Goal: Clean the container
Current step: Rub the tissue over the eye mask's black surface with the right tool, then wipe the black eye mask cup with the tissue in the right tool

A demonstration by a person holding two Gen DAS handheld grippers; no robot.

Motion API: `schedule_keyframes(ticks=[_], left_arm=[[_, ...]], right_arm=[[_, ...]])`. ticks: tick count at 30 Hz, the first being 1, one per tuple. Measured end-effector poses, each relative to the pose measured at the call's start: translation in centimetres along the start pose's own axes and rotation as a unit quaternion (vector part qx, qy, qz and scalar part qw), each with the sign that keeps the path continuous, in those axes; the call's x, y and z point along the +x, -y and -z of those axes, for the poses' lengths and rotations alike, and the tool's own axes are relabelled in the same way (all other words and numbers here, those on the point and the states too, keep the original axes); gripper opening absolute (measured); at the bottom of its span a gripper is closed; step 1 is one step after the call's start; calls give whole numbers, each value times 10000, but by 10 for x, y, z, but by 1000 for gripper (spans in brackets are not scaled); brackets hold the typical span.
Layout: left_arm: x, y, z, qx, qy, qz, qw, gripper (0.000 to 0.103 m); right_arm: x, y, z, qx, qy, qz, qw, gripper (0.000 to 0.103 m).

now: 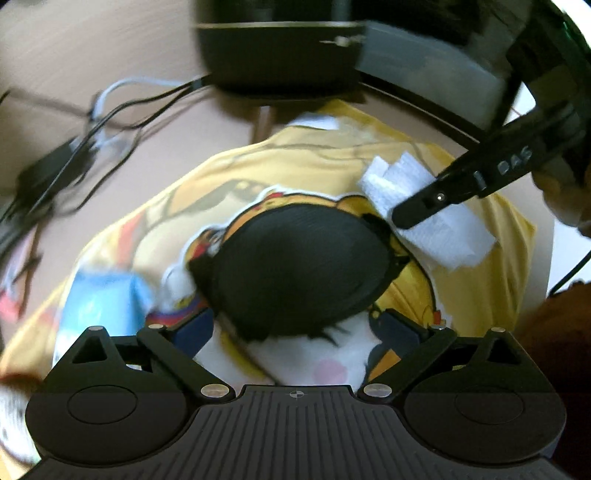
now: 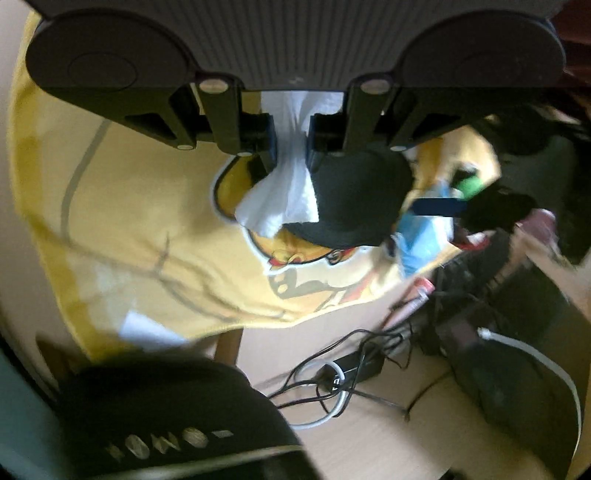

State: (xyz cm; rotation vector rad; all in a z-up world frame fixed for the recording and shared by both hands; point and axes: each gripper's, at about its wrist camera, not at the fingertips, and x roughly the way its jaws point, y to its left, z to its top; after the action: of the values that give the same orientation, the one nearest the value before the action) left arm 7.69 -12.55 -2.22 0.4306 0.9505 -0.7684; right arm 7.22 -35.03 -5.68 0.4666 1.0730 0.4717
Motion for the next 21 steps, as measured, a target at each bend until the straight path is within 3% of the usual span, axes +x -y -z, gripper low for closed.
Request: schedule_keyframes(ticks=[4, 7, 13, 17, 21], left_arm=[[15, -3, -8, 59, -148, 151, 9998, 101], [20, -7, -6, -8, -269, 246, 9993, 101], [15, 0, 4, -72, -337, 536, 9980, 101], [6, 21, 7, 147, -268, 823, 9961, 101], [-9, 25, 9, 174, -45, 693, 9974, 101]], right_arm=[[14, 3, 17, 375, -352, -403, 9979, 20], [24, -6, 20, 164, -383, -245, 9988, 20], [25, -24, -11, -498, 134, 434, 9977, 20], [20, -36, -32, -1198, 516, 1132, 9850, 20], [27, -32, -49, -996, 744, 1027, 9869, 19]])
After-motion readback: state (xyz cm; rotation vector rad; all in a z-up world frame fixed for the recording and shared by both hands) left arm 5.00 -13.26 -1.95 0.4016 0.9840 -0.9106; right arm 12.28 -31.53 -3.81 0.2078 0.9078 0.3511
